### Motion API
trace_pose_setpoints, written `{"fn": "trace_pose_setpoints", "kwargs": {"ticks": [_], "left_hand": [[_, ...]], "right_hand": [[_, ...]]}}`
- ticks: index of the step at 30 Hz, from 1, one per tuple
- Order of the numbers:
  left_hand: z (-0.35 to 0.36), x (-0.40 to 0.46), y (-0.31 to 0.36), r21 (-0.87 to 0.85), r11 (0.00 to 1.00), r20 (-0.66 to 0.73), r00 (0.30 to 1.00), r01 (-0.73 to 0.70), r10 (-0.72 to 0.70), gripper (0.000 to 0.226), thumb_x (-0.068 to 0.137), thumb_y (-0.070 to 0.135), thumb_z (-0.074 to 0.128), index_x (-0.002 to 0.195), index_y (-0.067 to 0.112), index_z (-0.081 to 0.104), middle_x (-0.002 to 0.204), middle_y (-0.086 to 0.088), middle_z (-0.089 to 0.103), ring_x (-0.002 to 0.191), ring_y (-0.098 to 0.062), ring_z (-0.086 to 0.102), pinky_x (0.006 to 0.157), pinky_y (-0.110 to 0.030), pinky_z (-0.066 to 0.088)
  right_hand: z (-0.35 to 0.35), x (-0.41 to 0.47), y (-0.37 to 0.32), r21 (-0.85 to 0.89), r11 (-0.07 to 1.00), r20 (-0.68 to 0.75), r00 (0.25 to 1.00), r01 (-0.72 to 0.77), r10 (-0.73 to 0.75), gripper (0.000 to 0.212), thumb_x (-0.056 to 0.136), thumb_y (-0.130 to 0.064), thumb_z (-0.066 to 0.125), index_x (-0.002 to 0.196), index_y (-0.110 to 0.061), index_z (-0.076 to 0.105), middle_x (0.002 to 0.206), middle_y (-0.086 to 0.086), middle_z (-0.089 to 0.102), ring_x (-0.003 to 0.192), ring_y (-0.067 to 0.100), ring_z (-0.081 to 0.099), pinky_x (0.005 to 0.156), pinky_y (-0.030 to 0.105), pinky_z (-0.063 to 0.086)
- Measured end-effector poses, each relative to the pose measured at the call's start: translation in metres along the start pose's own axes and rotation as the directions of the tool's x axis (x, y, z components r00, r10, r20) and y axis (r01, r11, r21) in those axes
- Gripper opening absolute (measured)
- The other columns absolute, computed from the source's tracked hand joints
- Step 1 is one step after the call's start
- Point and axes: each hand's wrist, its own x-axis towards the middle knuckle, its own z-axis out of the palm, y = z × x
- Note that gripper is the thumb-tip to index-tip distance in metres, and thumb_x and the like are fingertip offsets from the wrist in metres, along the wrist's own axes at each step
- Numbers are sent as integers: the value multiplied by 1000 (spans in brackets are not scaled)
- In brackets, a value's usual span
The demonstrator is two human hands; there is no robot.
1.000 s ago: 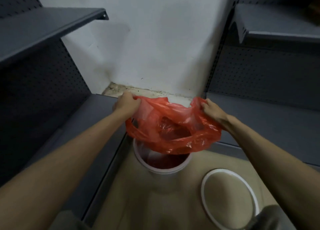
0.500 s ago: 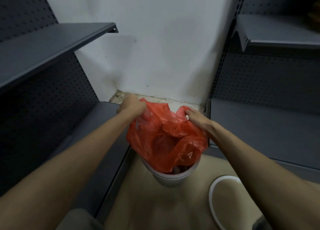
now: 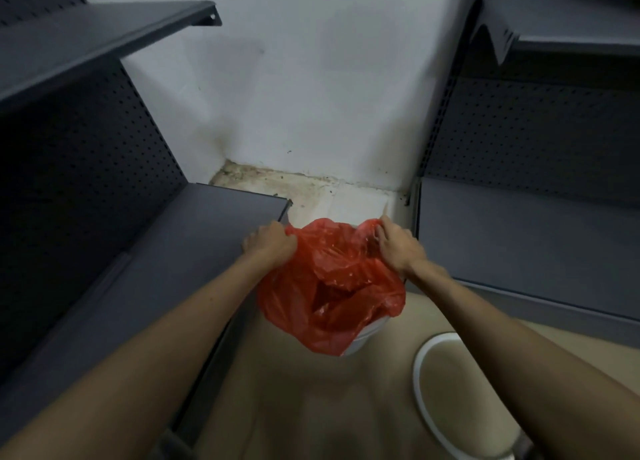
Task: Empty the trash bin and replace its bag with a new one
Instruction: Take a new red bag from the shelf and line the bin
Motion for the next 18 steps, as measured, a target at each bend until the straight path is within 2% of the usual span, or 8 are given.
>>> {"fn": "trace_pose_setpoints", "kwargs": {"ticks": [3, 5, 6, 8, 11, 13, 15, 18], "left_hand": [[2, -6, -2, -12, 998, -113, 992, -64, 63, 29, 94, 29, 49, 115, 10, 56, 118, -12, 61, 106, -32, 57, 87, -41, 49], [-2, -11, -5, -25, 970, -276, 934, -243, 227, 41, 91, 21, 54, 131, 12, 49, 127, -10, 54, 116, -30, 51, 94, -44, 47], [-6, -14, -7, 14, 934, -364, 868, -356, 337, 44, 89, 16, 57, 133, 12, 49, 127, -9, 53, 115, -28, 51, 93, -42, 47], [-17, -20, -11, 167, 818, -446, 698, -550, 561, 42, 83, 9, 62, 125, 10, 55, 121, -9, 53, 107, -27, 53, 85, -40, 50], [-26, -28, -18, 396, 590, -416, 436, -703, 798, 25, 80, 6, 64, 105, 5, 61, 104, -12, 58, 90, -28, 55, 73, -42, 50], [-25, -33, -22, 504, 457, -376, 291, -733, 880, 18, 83, 7, 63, 100, 3, 60, 94, -14, 58, 82, -28, 53, 69, -40, 48], [-22, -39, -27, 579, 379, -351, 199, -722, 915, 18, 85, 7, 64, 101, 4, 55, 91, -14, 57, 82, -27, 49, 69, -37, 46], [-18, -49, -32, 593, 352, -330, 180, -724, 927, 24, 81, -1, 71, 98, 5, 56, 90, -12, 54, 81, -24, 45, 71, -33, 43]], "right_hand": [[-7, -6, 1, -106, 994, -82, 996, 33, -42, 27, 105, -33, 23, 107, -16, 44, 95, 16, 64, 75, 33, 53, 67, 41, 41], [-12, -10, -2, -118, 991, -120, 990, 58, -73, 24, 104, -29, 25, 103, -15, 45, 93, 17, 64, 76, 35, 56, 66, 42, 44], [-16, -11, -4, -97, 993, -135, 988, 68, -81, 22, 104, -27, 27, 100, -14, 44, 92, 17, 64, 76, 36, 57, 66, 44, 46], [-25, -14, -8, -45, 996, -169, 983, 71, -77, 20, 103, -23, 30, 97, -13, 46, 91, 17, 64, 76, 37, 58, 65, 45, 48], [-40, -18, -10, 10, 999, -212, 976, 51, -48, 20, 102, -19, 32, 98, -12, 51, 93, 16, 66, 78, 35, 60, 69, 48, 52], [-49, -21, -10, 12, 999, -233, 972, 39, -35, 20, 102, -16, 34, 101, -12, 53, 97, 17, 67, 82, 36, 61, 72, 48, 52], [-55, -23, -9, -13, 1000, -249, 968, 27, -29, 19, 101, -15, 36, 105, -13, 54, 102, 17, 67, 86, 38, 61, 71, 45, 51], [-61, -27, -10, -62, 998, -261, 965, 9, -25, 21, 99, -13, 38, 112, -14, 55, 110, 15, 67, 93, 37, 62, 72, 41, 47]]}}
